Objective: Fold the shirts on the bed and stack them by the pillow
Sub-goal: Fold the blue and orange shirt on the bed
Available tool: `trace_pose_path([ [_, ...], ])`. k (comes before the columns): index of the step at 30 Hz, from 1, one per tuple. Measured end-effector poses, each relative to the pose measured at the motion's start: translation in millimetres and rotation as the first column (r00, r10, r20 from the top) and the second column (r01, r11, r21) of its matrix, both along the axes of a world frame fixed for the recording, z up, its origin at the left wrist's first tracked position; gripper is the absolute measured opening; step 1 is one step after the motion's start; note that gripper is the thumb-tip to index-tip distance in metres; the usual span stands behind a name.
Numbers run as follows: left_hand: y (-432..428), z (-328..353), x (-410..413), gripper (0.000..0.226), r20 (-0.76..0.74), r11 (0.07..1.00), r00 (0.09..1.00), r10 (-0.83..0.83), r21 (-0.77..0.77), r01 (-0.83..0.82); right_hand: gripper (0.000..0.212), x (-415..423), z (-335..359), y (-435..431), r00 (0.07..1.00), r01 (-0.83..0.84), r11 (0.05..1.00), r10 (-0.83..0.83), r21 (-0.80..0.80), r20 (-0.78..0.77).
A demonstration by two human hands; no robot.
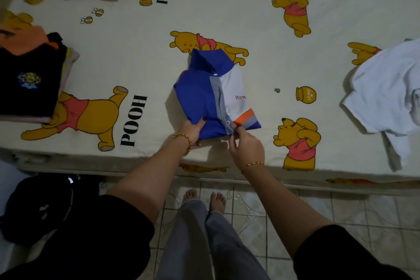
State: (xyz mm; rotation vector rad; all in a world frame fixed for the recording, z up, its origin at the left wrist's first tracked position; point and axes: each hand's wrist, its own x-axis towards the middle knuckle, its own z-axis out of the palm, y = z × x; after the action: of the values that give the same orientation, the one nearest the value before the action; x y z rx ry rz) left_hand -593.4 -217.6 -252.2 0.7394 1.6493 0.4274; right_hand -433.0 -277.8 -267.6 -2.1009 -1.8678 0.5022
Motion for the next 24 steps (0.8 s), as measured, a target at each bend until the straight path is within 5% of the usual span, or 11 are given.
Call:
trace_pose_path([
  [6, -5.4, -5.7, -2.9, 0.037, -0.039, 0.999, 0.998, -0.043, -0.003, 0.042, 0.022, 6.1, 4.1, -2.4, 0.994, 0.106, 0.989, -0.103, -0.102, 0.034],
  [11, -11.3, -10.7, -0.7, 0.036, -0.068, 0.999, 0.997, -0.033, -0.01, 0.033, 0.033, -9.7, 13.9, 2.1, 0.999, 0.023, 0.989, -0.016, -0.146, 0.048],
  [16, -11.5, -10.2, -6.1, 0.037, -0.074, 0.999, 0.996, -0.05, -0.011, 0.05, 0.023, -4.5, 3.0, 14.1, 0.976, 0.217, 0.933, -0.199, -0.288, 0.09],
  [20, -14.6, -15.9, -8.2, 0.044, -0.123, 0.996, 0.989, -0.086, -0.025, 0.083, 0.037, -10.5, 6.0, 10.0, 0.995, 0.096, 0.97, -0.092, -0.222, 0.026],
  [24, -15.5, -18.7, -9.7, 0.05, -0.137, 0.995, 0.986, -0.099, -0.024, 0.097, 0.037, -20.2, 0.6, 22.1, 0.993, 0.076, 0.942, -0.043, -0.327, 0.107],
])
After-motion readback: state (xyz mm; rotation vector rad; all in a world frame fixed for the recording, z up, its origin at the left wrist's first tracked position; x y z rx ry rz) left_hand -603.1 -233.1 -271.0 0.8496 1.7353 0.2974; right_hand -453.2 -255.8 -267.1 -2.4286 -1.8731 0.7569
